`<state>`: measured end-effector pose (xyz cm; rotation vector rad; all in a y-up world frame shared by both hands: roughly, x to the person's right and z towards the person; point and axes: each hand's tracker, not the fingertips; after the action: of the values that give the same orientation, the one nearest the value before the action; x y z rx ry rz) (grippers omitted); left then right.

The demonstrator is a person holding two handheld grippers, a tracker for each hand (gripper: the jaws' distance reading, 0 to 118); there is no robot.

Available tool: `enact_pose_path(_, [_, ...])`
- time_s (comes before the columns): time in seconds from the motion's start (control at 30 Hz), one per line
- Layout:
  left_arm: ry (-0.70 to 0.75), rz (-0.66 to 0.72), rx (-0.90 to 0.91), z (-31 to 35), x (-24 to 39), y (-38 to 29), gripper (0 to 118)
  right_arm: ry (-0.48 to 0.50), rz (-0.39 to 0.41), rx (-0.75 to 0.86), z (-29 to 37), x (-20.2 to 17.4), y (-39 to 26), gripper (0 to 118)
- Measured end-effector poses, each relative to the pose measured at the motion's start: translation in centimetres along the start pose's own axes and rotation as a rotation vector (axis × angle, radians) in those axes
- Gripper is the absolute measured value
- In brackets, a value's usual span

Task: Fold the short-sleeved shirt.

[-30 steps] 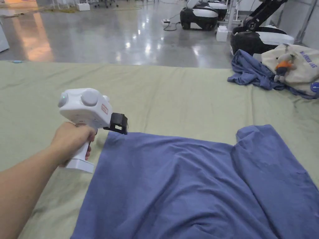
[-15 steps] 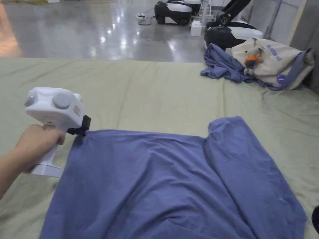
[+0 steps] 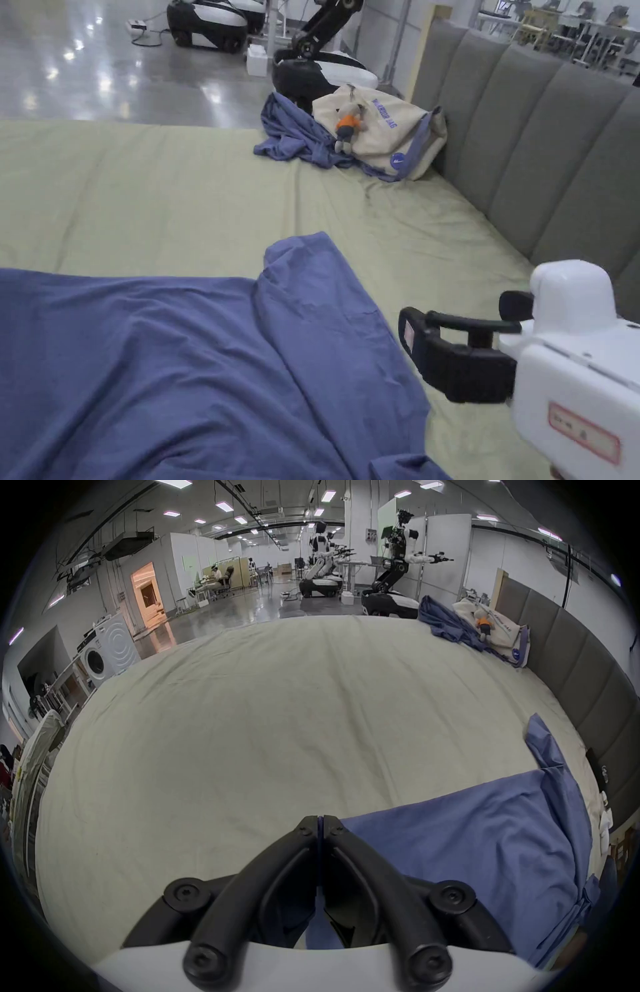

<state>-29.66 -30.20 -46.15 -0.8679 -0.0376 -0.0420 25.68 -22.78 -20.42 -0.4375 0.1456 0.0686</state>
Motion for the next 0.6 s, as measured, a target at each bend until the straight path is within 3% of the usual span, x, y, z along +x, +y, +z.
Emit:
enact_pose_path(0.1, [-0.001, -0.003, 0.026, 0.8, 0.0, -0.2, 3, -0.015, -0.007, -0.099, -6.7, 2.1, 2.7, 111])
enact_pose_path(0.2, [-0.016, 0.004, 0.051, 1.7, -0.3, -0.2, 3, 0.050, -0.043, -0.234, -14.4, 3.8, 3.8, 111])
enact_pose_path(0.33, [-0.033, 0.027, 0.062, 2.0, -1.0, 0.0, 3, 0.101, -0.267, -0.455, -22.9, 6.9, 2.5, 111])
enact_pose_path(0.4, [-0.026, 0.022, 0.056, 2.2, -0.6, 0.0, 3, 0.059, -0.340, -0.521, -25.3, 7.8, 1.4, 111])
enact_pose_path(0.6, [-0.032, 0.026, 0.050, 2.2, -0.9, 0.3, 3, 0.100, -0.365, -0.551, -27.2, 8.6, 0.2, 108])
